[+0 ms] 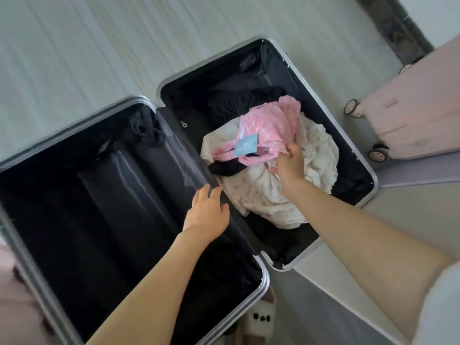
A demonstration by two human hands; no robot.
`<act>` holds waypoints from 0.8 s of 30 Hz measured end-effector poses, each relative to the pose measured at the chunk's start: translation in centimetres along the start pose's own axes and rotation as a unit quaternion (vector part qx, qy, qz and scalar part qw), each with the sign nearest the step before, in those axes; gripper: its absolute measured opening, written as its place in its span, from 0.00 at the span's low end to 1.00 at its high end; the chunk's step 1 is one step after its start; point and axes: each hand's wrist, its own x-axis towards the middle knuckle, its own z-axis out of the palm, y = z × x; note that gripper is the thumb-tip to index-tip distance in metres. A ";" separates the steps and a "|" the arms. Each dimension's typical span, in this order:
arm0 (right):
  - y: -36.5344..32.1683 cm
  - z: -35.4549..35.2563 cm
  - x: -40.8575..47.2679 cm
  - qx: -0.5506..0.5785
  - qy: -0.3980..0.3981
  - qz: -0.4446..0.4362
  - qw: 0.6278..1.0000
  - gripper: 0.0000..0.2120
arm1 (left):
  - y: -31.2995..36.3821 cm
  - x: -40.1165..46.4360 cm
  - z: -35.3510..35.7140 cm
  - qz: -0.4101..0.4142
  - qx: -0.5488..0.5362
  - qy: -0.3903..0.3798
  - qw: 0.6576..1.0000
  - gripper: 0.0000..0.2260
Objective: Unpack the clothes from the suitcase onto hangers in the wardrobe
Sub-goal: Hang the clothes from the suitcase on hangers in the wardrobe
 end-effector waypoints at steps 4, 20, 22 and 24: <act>-6.3 -2.7 -7.4 0.136 -0.009 0.055 0.989 0.16 | 1.7 -7.6 -4.2 -0.017 -0.039 0.000 0.999 0.22; -25.4 -16.2 -40.7 0.103 -0.109 -0.048 0.987 0.08 | 10.4 -36.2 -22.8 0.071 -0.002 0.127 0.989 0.35; -26.3 -17.8 -43.2 0.081 -0.111 -0.071 0.988 0.11 | 11.3 -38.6 -23.5 0.109 -0.003 0.148 0.983 0.27; -26.8 -19.6 -45.1 0.049 -0.119 -0.090 0.988 0.18 | 12.3 -41.0 -23.7 0.117 -0.014 0.146 0.982 0.19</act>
